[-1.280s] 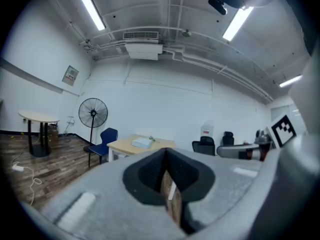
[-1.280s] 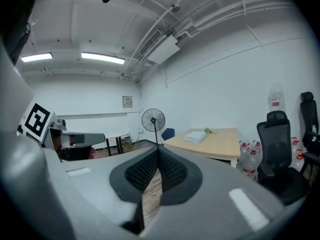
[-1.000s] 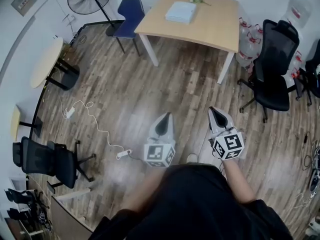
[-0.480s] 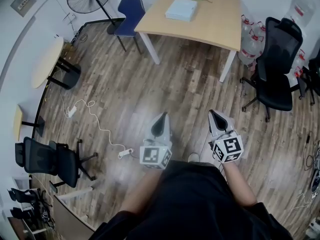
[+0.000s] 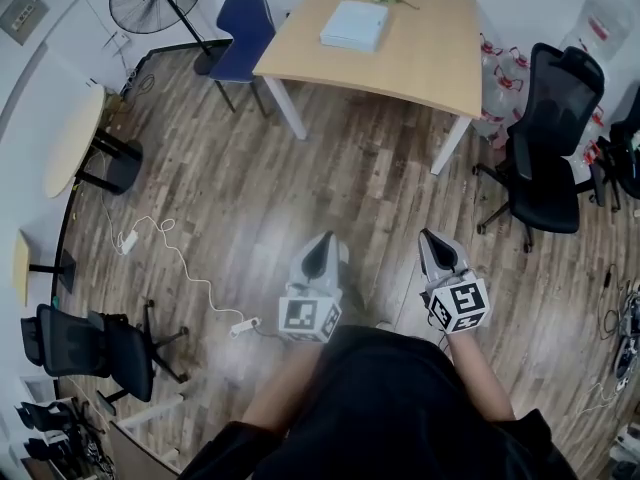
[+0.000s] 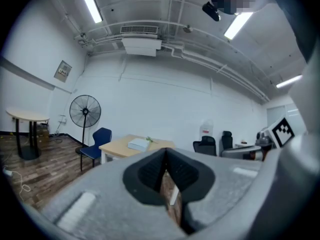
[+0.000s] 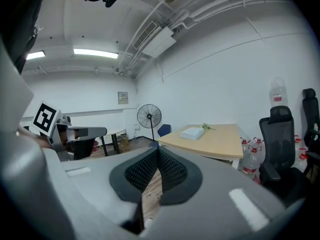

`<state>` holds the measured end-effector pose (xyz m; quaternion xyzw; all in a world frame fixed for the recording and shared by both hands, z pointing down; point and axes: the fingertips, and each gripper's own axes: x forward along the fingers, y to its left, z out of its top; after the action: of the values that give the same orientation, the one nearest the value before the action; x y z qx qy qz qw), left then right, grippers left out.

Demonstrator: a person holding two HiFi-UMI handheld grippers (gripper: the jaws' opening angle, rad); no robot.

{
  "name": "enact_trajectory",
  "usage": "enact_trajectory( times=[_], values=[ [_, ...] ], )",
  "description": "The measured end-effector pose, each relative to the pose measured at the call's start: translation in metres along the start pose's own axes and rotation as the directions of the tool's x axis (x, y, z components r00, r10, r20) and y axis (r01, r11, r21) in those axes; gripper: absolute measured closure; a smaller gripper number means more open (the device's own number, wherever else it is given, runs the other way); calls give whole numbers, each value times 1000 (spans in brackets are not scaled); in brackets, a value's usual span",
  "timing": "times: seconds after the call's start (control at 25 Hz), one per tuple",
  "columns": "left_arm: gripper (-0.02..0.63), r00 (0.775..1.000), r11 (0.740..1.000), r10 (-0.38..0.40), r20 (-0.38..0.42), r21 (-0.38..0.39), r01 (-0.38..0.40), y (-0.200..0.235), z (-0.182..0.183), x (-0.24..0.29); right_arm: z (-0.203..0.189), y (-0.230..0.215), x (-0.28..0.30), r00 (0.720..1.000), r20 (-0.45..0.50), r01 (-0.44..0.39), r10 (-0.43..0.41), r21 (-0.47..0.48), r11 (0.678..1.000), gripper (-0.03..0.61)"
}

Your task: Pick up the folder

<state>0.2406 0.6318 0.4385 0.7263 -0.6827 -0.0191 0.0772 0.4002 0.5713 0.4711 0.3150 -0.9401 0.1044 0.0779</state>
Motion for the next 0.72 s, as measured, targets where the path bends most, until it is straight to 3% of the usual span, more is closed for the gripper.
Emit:
enact_trajectory(
  times=[0.28,0.48,0.64,0.72],
  values=[
    [611,999,1000,21,47,-15,-20,93,34,94,48,-36,121,1000,2,10,-10,-26,1000,578],
    [611,998,1000,4,68,-9,-4,158,67,152,82,-48,216,998,-53,28,-30,-41,999,578],
    [612,997,999,18,80,-29,-16,222,82,190,110,-51,292,998,-45,44,-44,18,999,578],
    [612,997,999,15,74,-37,-12,249,85,202,123,-46,326,998,-41,40,-41,-17,999,578]
  ],
)
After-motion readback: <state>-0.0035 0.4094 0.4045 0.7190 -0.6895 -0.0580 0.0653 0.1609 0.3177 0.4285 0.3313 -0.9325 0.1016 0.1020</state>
